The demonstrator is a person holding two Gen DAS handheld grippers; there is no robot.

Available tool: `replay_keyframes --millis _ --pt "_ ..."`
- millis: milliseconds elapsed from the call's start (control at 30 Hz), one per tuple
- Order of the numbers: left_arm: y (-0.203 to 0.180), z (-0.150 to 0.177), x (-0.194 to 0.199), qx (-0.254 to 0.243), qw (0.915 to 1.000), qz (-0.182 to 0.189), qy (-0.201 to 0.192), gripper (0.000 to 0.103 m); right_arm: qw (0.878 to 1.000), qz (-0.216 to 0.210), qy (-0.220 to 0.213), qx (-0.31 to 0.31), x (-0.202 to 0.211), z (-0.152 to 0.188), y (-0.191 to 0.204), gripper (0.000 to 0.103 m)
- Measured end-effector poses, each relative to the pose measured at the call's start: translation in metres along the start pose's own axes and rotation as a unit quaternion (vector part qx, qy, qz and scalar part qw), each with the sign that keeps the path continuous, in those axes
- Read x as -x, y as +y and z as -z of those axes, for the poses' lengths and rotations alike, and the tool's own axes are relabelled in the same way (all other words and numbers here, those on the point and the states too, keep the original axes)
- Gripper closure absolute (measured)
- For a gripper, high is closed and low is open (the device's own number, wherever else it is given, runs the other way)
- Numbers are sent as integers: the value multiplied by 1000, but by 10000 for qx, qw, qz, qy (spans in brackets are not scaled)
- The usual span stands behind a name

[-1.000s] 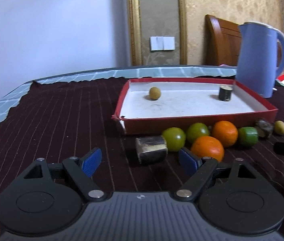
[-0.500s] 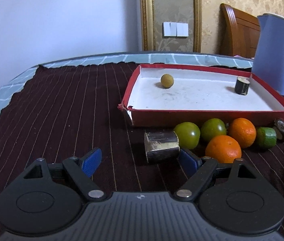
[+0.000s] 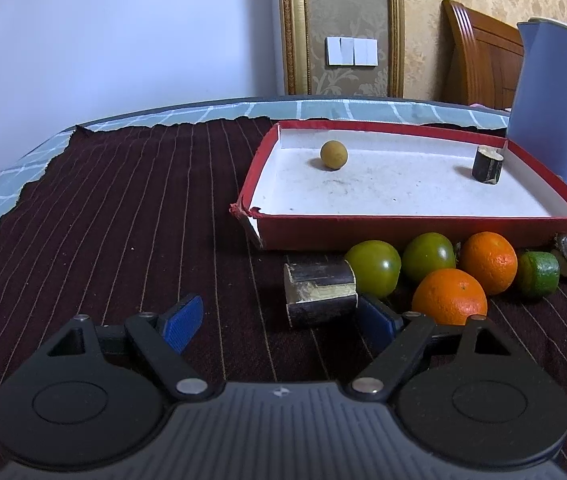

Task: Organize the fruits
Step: 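Withdraw both tools from the tray back toward the remaining fruits, then grasp the yellow round fruit with the right tool while the left tool grasps the silver block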

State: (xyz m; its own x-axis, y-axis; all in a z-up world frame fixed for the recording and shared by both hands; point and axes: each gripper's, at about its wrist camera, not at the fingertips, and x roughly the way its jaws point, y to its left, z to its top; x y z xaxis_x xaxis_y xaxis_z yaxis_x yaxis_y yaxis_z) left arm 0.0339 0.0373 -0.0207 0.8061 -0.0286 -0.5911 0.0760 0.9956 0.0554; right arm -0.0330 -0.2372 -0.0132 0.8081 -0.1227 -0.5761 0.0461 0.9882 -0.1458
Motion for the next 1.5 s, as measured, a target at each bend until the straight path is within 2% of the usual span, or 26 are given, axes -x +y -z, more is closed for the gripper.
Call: replay_keyframes --millis 100,333,467,667,767,867,933,967,1033,1100,1500 --pt "1 0 -1 28 10000 31 18 19 9996 93 -107 224 4 1 7 0" --pt "3 -2 -3 73 9999 50 71 19 9996 -191 -50 193 1 -3 -3 0" --pt "6 -3 -5 179 9998 71 95 19 9985 -340 -59 425 -2 -5 0 5" --pt "6 -5 -7 259 9996 99 79 26 9977 -655 -10 180 -7 -8 -8 18" --pt "4 -6 -7 216 9997 74 63 28 9969 -760 -30 202 -8 -9 -7 30" --pt "4 -6 -7 252 9995 152 65 35 9956 -922 -7 185 -8 -11 -8 42" --pt "3 -6 -6 249 9995 207 49 44 9939 -1093 4 148 -7 -10 -8 60" --pt "2 -6 -6 234 9995 227 35 48 9930 -1170 6 131 -6 -10 -8 64" --pt "-1 -5 -4 183 9995 269 4 65 9930 -1176 -8 138 -5 -10 -6 76" --pt "-2 -4 -3 145 9994 307 -18 69 9944 -1039 -18 194 -4 -11 -3 77" --pt "6 -1 1 200 9986 478 -48 69 9962 -862 -119 86 6 -5 2 77"
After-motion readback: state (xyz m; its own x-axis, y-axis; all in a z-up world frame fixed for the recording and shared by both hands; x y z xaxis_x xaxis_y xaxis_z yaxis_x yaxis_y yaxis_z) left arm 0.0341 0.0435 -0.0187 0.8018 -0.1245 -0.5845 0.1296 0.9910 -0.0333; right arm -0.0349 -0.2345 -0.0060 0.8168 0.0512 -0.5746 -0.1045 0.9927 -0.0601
